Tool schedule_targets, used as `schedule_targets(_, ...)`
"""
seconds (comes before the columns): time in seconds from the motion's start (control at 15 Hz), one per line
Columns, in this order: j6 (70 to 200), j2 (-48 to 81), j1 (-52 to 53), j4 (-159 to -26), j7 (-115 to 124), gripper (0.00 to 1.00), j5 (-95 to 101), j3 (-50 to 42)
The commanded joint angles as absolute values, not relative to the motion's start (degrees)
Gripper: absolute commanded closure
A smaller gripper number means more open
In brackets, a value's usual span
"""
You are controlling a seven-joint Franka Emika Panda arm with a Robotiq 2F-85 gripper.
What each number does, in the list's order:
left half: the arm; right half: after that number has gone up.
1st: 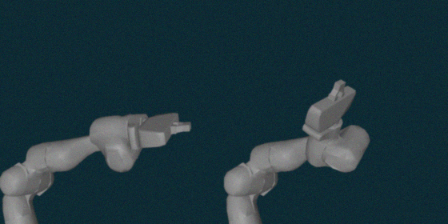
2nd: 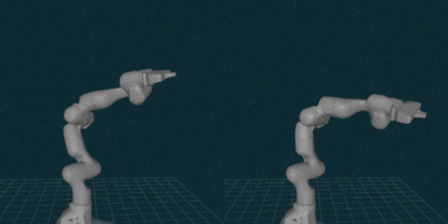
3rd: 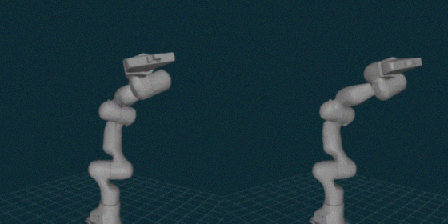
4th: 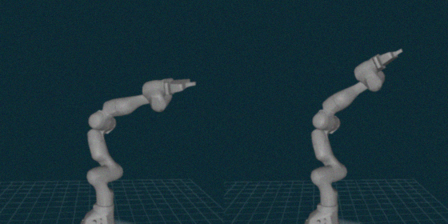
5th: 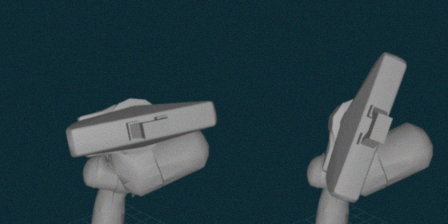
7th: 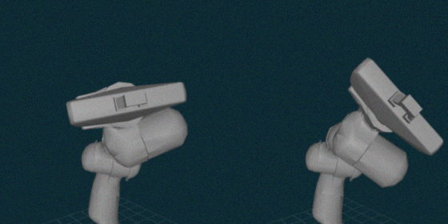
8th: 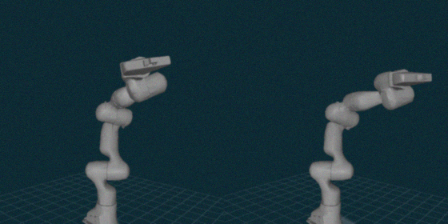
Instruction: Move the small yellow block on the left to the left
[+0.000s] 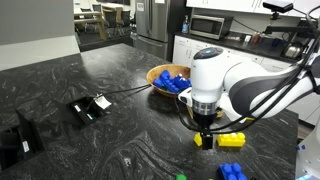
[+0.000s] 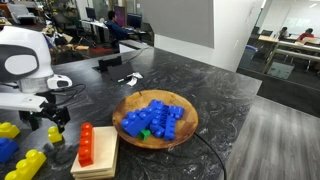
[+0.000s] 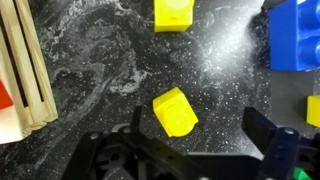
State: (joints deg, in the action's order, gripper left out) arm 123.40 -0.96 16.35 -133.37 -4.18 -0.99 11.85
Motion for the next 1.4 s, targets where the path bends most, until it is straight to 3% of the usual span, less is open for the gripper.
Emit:
schedule_targets(0.0,122.0,0.4,15.3,-131.8,-3.6,0.0,-0.5,12.5)
schedule_targets(0.07,122.0,0.5,15.2,-131.7,-3.7,0.0,-0.6,12.5)
schedule_targets(0.13,122.2,0.6,15.1,-131.7,-3.8,0.21,-0.6,12.4)
schedule_targets(0.8,122.7,0.2,15.0,-131.9,-6.1,0.9,-2.7,12.6)
schedule_targets(1.33,117.5,-1.5,16.4,-125.7,-9.6,0.9,-2.0,14.8)
